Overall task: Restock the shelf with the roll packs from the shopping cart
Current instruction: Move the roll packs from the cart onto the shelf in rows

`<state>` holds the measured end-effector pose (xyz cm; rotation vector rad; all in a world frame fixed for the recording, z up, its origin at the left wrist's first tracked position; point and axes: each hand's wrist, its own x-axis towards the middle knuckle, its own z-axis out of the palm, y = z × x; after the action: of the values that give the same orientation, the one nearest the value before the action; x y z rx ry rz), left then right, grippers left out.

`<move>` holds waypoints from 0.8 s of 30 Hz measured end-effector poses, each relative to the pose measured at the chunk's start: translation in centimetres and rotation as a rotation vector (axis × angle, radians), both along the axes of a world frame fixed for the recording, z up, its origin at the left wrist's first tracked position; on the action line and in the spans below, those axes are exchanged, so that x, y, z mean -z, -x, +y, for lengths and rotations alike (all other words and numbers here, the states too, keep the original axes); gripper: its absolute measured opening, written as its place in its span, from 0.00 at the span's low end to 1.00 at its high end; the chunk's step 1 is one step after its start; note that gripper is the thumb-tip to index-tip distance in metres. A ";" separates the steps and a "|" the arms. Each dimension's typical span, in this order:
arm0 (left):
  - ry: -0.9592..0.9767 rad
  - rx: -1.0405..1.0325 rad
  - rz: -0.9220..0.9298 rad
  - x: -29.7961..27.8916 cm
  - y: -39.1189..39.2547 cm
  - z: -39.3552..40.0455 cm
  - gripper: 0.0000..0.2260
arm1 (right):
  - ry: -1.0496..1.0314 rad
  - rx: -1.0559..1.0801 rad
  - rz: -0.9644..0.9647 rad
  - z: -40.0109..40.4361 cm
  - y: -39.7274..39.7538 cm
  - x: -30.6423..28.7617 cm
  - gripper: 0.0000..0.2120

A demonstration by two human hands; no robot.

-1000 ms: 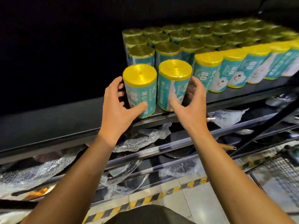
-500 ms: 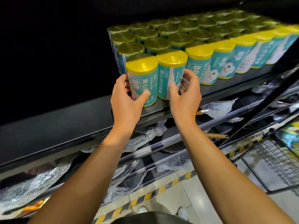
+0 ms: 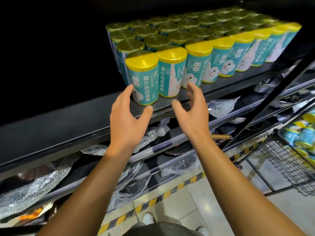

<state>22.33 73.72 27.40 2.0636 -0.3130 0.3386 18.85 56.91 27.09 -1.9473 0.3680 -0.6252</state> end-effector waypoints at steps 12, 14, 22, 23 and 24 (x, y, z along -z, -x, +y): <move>-0.176 0.230 0.161 4.7 14.4 -10.3 0.29 | 0.162 -0.005 0.257 -8.6 18.0 5.8 0.32; -0.210 0.261 0.167 5.7 17.0 -12.9 0.28 | 0.203 -0.007 0.296 -11.4 21.0 6.8 0.30; -0.234 0.430 0.083 8.1 25.0 -22.8 0.28 | 0.317 0.152 0.427 -21.4 31.0 9.2 0.33; -0.230 0.443 0.057 8.0 25.8 -24.1 0.28 | 0.318 0.170 0.433 -22.4 32.0 9.2 0.34; -0.227 0.458 0.037 8.0 26.5 -25.3 0.28 | 0.306 0.192 0.437 -23.5 32.9 9.3 0.34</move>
<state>-4.13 48.39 19.45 2.1384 -0.8137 -0.0163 -14.02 33.44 17.80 -2.3625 0.7762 -0.3854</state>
